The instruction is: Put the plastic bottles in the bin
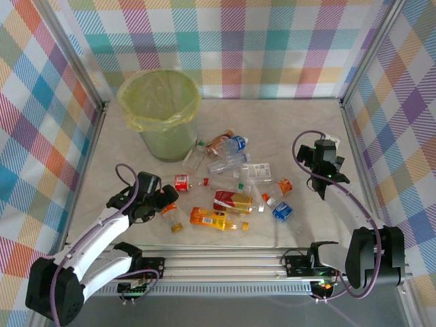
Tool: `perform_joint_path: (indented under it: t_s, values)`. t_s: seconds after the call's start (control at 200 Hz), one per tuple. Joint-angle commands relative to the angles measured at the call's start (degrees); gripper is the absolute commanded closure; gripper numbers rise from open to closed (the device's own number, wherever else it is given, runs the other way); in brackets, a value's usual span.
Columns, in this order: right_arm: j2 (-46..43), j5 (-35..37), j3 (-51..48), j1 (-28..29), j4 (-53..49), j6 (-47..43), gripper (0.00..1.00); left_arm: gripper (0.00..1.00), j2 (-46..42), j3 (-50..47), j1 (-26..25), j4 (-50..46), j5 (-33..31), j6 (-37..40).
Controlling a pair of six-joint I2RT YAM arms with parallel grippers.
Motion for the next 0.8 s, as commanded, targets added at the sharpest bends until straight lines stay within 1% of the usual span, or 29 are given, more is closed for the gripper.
perform_joint_path:
  t_s: [0.0, 0.49, 0.575, 0.66, 0.795]
  values:
    - [-0.8, -0.1, -0.3, 0.3, 1.4, 0.6, 0.0, 0.06, 2.0, -1.0, -0.7, 2.5, -2.1, 0.5]
    - [-0.2, -1.1, -0.2, 0.3, 1.5, 0.3, 0.0, 0.2, 10.3, -3.1, -0.8, 8.7, -4.7, -0.1]
    - [-0.2, -1.0, -0.1, 0.3, 1.5, 0.2, 0.0, 0.26, 11.8, -3.1, -0.8, 8.9, -5.3, -0.6]
    - [-0.2, -0.9, -0.2, 0.3, 1.5, 0.2, 0.0, 0.34, 12.5, -3.4, -0.8, 8.7, -5.7, -1.1]
    - [0.1, -0.9, -0.1, 0.3, 1.6, 0.2, 0.0, 0.45, 10.5, -2.7, -0.8, 6.1, -6.9, -1.1]
